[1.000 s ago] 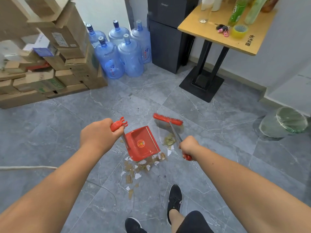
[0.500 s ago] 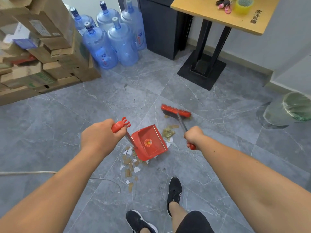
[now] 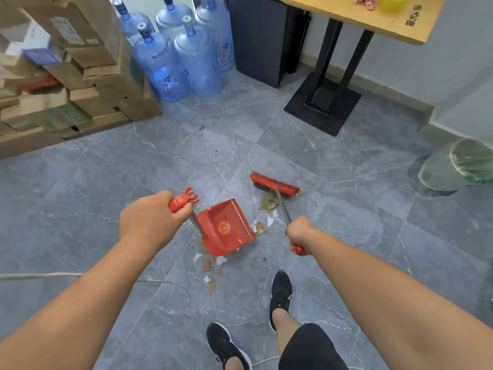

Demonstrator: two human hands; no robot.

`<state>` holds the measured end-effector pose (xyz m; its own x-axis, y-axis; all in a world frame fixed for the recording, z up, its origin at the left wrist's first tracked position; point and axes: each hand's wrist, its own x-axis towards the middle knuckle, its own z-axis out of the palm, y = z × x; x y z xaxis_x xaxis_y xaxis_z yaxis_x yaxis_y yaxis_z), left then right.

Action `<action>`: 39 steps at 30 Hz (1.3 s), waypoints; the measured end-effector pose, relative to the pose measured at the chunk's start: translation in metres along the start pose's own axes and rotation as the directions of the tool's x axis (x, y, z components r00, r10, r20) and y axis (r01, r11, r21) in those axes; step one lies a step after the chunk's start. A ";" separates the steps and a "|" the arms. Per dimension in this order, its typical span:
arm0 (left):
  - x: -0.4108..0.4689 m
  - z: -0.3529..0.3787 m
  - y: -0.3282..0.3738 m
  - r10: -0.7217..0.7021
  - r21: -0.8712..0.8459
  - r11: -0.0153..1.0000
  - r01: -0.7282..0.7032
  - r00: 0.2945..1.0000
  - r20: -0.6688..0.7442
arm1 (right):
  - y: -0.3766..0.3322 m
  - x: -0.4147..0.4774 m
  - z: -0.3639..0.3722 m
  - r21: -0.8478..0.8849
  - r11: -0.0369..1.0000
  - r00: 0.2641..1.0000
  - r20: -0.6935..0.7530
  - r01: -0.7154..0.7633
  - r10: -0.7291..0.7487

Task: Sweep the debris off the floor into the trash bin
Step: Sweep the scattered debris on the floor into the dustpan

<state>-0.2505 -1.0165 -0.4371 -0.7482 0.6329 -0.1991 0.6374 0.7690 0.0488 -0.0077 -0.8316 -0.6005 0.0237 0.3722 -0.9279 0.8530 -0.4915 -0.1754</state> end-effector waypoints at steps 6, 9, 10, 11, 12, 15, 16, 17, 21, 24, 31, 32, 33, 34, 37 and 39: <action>-0.028 -0.007 -0.045 0.006 -0.030 1.000 -0.006 1.000 -0.002 | 0.028 -0.030 0.049 0.015 1.000 1.000 0.006 0.012 -0.012; -0.045 -0.008 -0.071 0.038 0.012 0.999 -0.038 0.999 -0.005 | 0.035 -0.050 0.072 0.027 1.000 0.999 0.037 -0.007 0.006; -0.050 -0.008 -0.079 0.048 0.021 0.999 -0.048 0.999 -0.003 | 0.038 -0.054 0.080 0.021 1.000 0.999 0.043 -0.010 0.009; -0.056 -0.008 -0.086 0.058 0.028 0.998 -0.058 0.998 -0.004 | 0.040 -0.056 0.087 0.037 0.999 0.999 0.042 -0.021 0.019; -0.061 -0.008 -0.093 0.068 0.035 0.997 -0.068 0.998 -0.007 | 0.043 -0.058 0.096 0.060 0.998 0.999 0.042 -0.029 0.027; -0.076 -0.006 -0.115 0.103 0.051 0.994 -0.102 0.994 -0.028 | 0.049 -0.063 0.121 0.047 0.998 0.999 0.047 -0.029 0.027; -0.081 -0.005 -0.123 0.112 0.055 0.992 -0.110 0.993 -0.035 | 0.051 -0.066 0.130 0.049 0.998 0.998 0.058 -0.030 0.027; -0.085 -0.004 -0.130 0.119 0.058 0.992 -0.116 0.992 -0.041 | 0.053 -0.070 0.138 0.050 0.998 0.997 0.068 -0.030 0.027; -0.104 -0.001 -0.162 0.104 0.043 0.994 -0.103 0.994 -0.032 | 0.060 -0.088 0.170 0.020 1.000 0.998 0.065 -0.011 0.009; -0.118 0.000 -0.184 0.073 0.006 0.997 -0.073 0.997 -0.033 | 0.068 -0.096 0.192 -0.011 1.000 0.998 0.063 0.019 -0.018; -0.144 0.004 -0.220 0.029 -0.016 0.999 -0.030 0.999 -0.029 | 0.081 -0.117 0.237 -0.005 1.000 0.996 0.084 0.013 -0.013; -0.147 0.004 -0.224 0.020 -0.017 1.000 -0.021 0.999 -0.030 | 0.082 -0.120 0.243 -0.002 1.000 0.996 0.091 0.006 -0.005; -0.150 0.004 -0.228 0.011 -0.019 1.000 -0.011 0.999 -0.032 | 0.083 -0.122 0.248 0.006 1.000 0.995 0.102 -0.004 0.003; -0.153 0.004 -0.232 0.001 -0.025 1.000 -0.002 0.999 -0.035 | 0.084 -0.125 0.253 0.020 1.000 0.994 0.111 -0.019 0.017; -0.162 0.003 -0.240 -0.026 -0.040 0.999 0.024 0.998 -0.054 | 0.086 -0.135 0.263 0.045 0.999 0.990 0.141 -0.022 0.015; -0.168 0.002 -0.245 -0.030 -0.047 0.999 0.027 0.997 -0.071 | 0.087 -0.143 0.268 0.072 0.997 0.987 0.158 -0.007 -0.004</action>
<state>-0.2807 -1.3111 -0.4179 -0.7780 0.6144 -0.1309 0.6079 0.7889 0.0896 -0.0760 -1.1384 -0.5711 -0.0623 0.2453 -0.9675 0.8133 -0.5493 -0.1917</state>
